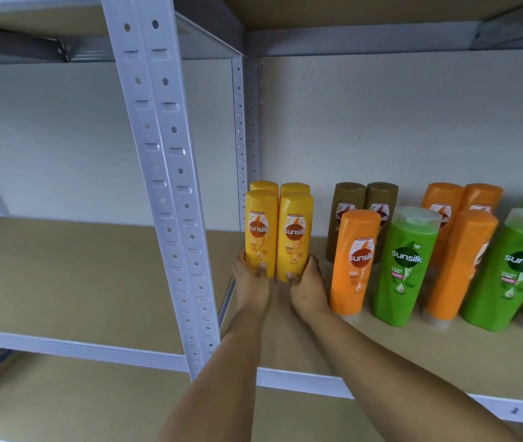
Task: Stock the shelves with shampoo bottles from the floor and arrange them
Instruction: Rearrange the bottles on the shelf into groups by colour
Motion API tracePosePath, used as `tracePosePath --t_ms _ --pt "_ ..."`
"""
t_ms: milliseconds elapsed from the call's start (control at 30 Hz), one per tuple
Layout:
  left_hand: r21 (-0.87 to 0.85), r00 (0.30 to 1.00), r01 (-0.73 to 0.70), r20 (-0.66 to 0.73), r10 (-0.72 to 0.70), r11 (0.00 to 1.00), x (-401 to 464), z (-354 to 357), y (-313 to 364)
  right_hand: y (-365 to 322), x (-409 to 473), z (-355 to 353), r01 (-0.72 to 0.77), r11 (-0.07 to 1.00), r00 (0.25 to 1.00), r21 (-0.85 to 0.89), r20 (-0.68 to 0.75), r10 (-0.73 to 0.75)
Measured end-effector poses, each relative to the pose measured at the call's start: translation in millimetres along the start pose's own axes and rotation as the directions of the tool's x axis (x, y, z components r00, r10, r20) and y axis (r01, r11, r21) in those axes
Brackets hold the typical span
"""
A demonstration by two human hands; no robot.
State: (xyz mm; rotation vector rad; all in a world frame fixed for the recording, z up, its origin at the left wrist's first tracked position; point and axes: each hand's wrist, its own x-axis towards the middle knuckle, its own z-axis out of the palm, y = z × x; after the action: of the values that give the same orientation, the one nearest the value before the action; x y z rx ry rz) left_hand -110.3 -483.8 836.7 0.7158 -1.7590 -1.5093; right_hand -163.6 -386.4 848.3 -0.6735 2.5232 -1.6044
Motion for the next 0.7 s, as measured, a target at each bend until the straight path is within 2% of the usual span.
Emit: tracePosePath --t_ms 533,700 --pt "-0.031 1.0 -0.02 0.024 0.02 0.999 -7 0 10 4 7 0 -0.032 0.999 0.999 -0.01 0.026 0.032" --pt "0.0 0.997 -0.076 0.009 0.076 0.997 -21 -1 9 7 -3 -3 0.02 0.999 1.0 -0.03 -0.001 -0.02"
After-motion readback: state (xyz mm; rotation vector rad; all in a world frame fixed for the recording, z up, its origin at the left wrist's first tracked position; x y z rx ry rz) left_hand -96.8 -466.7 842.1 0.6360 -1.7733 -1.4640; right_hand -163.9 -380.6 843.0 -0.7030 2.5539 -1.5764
